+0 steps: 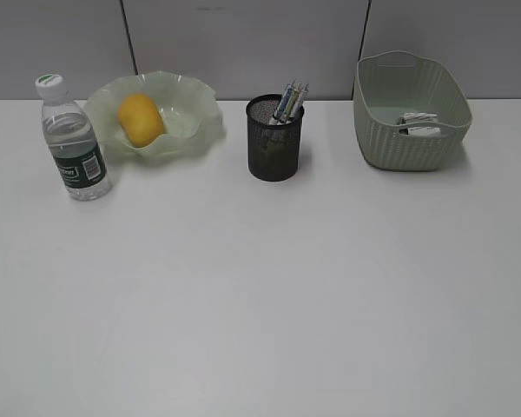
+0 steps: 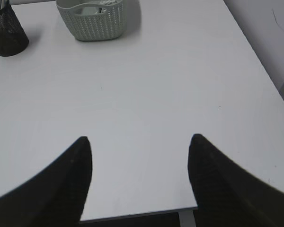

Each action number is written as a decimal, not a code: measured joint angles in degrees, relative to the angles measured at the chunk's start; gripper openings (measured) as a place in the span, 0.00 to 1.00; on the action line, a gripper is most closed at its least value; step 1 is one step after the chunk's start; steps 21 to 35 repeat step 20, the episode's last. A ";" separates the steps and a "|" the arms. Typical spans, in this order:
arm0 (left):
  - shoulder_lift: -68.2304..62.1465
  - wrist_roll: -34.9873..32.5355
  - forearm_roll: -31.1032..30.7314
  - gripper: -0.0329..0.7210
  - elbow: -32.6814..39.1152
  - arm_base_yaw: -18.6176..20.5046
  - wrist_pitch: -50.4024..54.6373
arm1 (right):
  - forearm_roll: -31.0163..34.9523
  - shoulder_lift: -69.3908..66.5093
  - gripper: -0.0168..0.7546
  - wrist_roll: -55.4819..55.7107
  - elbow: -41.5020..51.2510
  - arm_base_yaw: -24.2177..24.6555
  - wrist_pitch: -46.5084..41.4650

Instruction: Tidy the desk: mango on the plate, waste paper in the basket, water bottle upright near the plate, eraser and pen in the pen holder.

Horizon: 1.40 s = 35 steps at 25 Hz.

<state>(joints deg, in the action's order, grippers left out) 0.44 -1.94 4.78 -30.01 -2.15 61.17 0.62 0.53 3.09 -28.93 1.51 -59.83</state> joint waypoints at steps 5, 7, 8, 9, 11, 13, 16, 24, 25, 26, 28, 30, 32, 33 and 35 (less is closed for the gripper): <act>0.00 0.00 0.00 0.66 0.00 0.00 0.00 | 0.04 0.00 0.68 0.00 0.00 0.00 0.00; 0.00 0.00 0.00 0.65 0.00 0.00 0.00 | 0.04 0.00 0.68 0.00 0.00 0.00 0.00; 0.00 0.00 0.00 0.65 0.00 0.00 0.00 | 0.04 0.00 0.68 0.00 0.00 0.00 0.00; 0.00 0.00 0.00 0.65 0.00 0.00 0.00 | -0.32 0.00 0.68 0.00 0.00 0.00 0.00; 0.00 0.00 0.00 0.65 0.00 0.00 0.00 | -0.32 0.00 0.68 0.00 0.00 0.00 0.00; 0.00 0.00 0.00 0.65 0.00 0.00 0.00 | -0.32 0.00 0.68 0.00 0.00 0.00 0.00; 0.00 0.00 0.00 0.65 0.00 0.00 0.00 | -0.32 0.00 0.68 0.00 0.00 0.00 0.00; 0.00 0.00 0.00 0.65 0.00 0.00 0.00 | -0.32 0.00 0.68 0.00 0.00 0.00 0.00; 0.00 0.00 0.00 0.65 0.00 0.00 0.00 | -0.32 0.00 0.68 0.00 0.00 0.00 0.00; 0.00 0.00 0.00 0.65 0.00 0.00 0.00 | -0.32 0.00 0.68 0.00 0.00 0.00 0.00; 0.00 0.00 0.00 0.65 0.00 0.00 0.00 | -0.32 0.00 0.68 0.00 0.00 0.00 0.00; 0.00 0.00 0.00 0.65 0.00 0.00 0.00 | -0.32 0.00 0.68 0.00 0.00 0.00 0.00; 0.00 0.00 0.00 0.65 0.00 0.00 0.00 | -0.32 0.00 0.68 0.00 0.00 0.00 0.00; 0.00 0.00 0.00 0.65 0.00 0.00 0.00 | -0.32 0.00 0.68 0.00 0.00 0.00 0.00; 0.00 0.00 0.00 0.65 0.00 0.00 0.00 | -0.32 0.00 0.68 0.00 0.00 0.00 0.00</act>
